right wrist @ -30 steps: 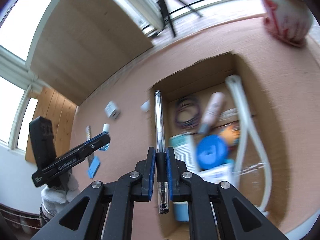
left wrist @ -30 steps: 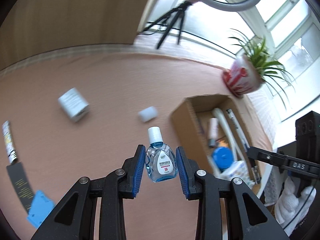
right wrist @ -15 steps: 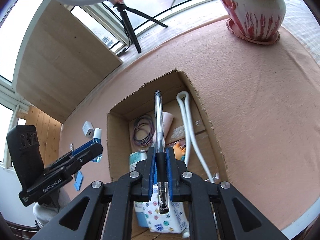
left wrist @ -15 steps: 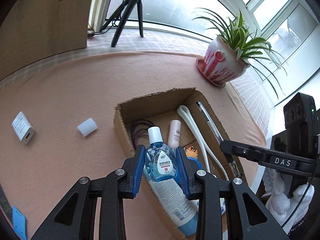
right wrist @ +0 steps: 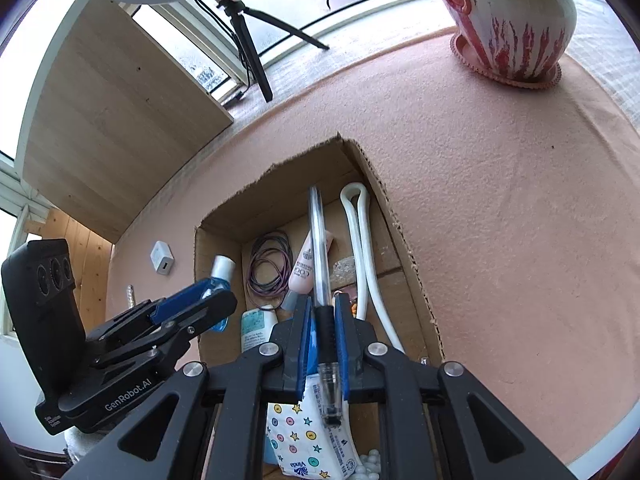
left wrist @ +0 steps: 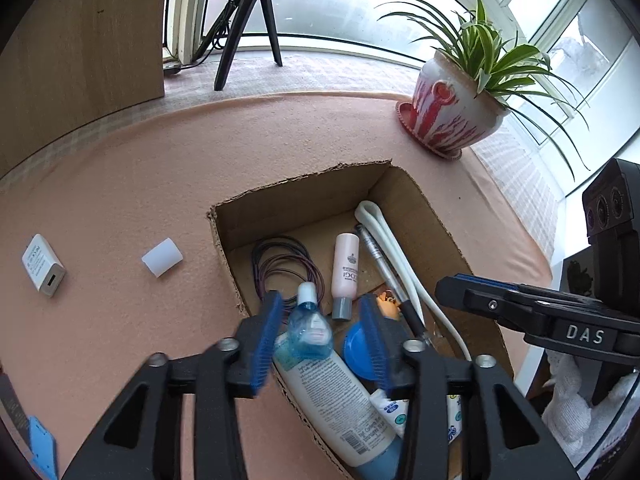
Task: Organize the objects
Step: 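Open the left tool to drop the bottle while the right tool releases the pen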
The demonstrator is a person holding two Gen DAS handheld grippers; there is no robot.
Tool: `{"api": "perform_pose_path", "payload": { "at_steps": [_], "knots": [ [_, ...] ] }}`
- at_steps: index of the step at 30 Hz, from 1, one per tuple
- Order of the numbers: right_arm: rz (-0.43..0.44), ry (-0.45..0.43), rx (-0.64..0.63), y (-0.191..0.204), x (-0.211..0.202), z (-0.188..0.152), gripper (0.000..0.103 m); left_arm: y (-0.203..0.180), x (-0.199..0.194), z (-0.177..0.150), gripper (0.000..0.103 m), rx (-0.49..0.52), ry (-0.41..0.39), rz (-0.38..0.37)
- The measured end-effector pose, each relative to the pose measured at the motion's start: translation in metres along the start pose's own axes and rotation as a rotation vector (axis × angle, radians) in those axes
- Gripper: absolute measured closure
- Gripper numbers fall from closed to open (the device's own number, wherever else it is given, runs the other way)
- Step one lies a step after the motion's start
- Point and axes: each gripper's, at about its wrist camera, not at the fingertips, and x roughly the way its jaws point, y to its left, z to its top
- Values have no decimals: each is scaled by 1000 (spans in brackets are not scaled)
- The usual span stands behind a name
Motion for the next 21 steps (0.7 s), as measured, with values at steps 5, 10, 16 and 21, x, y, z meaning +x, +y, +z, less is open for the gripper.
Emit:
{"api": "perform_pose_path", "payload": {
  "at_steps": [5, 10, 16, 21],
  "knots": [
    [-6, -12, -4, 2, -4, -3, 64, 3, -16, -4, 48, 2, -27, 8],
    [5, -14, -12, 10, -6, -9, 64, 17, -38, -15, 47, -21, -54, 18],
    [32, -36, -44, 31, -11, -16, 64, 59, -69, -35, 40, -103, -73, 45],
    [60, -39, -100, 59, -11, -18, 64, 110, -94, -51, 39, -196, -90, 93]
  ]
}}
